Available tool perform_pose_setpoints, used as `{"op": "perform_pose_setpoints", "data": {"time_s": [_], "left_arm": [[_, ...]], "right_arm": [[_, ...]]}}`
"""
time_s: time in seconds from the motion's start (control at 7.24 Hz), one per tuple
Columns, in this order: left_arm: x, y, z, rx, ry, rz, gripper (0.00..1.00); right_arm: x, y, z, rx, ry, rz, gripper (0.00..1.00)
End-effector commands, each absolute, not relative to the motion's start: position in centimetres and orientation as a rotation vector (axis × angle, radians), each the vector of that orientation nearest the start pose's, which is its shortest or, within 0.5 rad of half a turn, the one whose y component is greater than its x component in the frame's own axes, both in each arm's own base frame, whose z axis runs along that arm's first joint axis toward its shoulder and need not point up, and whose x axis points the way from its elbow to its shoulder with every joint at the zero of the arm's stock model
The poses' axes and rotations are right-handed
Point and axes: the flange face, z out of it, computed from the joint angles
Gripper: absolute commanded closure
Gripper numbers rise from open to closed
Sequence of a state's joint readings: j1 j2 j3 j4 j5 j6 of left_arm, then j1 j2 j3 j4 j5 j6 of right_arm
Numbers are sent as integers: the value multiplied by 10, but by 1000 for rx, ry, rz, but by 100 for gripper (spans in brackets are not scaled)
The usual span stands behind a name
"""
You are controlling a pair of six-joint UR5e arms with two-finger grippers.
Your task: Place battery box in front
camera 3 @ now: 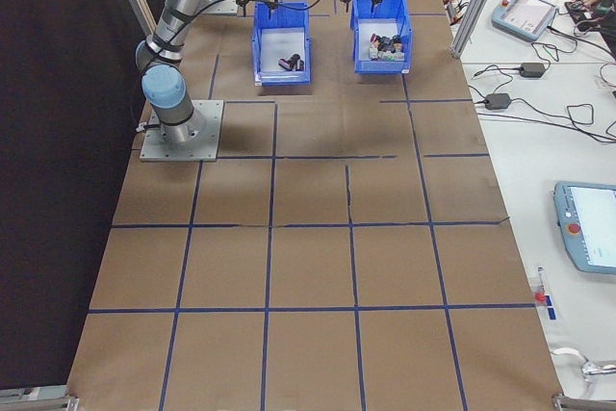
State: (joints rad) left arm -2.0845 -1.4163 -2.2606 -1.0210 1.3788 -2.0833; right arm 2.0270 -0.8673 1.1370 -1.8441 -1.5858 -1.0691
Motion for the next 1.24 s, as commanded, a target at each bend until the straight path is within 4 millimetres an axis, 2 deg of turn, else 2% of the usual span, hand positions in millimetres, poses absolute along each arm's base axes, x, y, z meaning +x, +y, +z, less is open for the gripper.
{"op": "perform_pose_setpoints", "data": {"time_s": [0.0, 0.14, 0.28, 0.41, 0.69, 0.83, 0.97, 1.11], "left_arm": [[-316, -244, 277, -2264, 2249, 293, 2], [-320, -252, 268, -2285, 2254, 287, 2], [-324, -255, 259, -2295, 2224, 295, 9], [-328, -250, 257, -2271, 2244, 293, 16], [-330, -247, 252, -2258, 2259, 295, 34], [-330, -246, 251, -2256, 2257, 296, 40], [-330, -246, 251, -2259, 2256, 296, 57], [-330, -246, 250, -2250, 2264, 298, 78]], "right_arm": [[463, -611, 266, -2197, 2269, 15, 2], [460, -606, 272, -2192, 2271, 25, 21], [459, -605, 275, -2197, 2272, 24, 47], [457, -607, 277, -2224, 2286, 31, 64], [452, -610, 279, -2247, 2303, 38, 81], [450, -612, 285, -2274, 2325, 38, 97], [443, -614, 296, -2288, 2324, 22, 100], [422, -622, 319, -2306, 2350, -5, 100]]}}
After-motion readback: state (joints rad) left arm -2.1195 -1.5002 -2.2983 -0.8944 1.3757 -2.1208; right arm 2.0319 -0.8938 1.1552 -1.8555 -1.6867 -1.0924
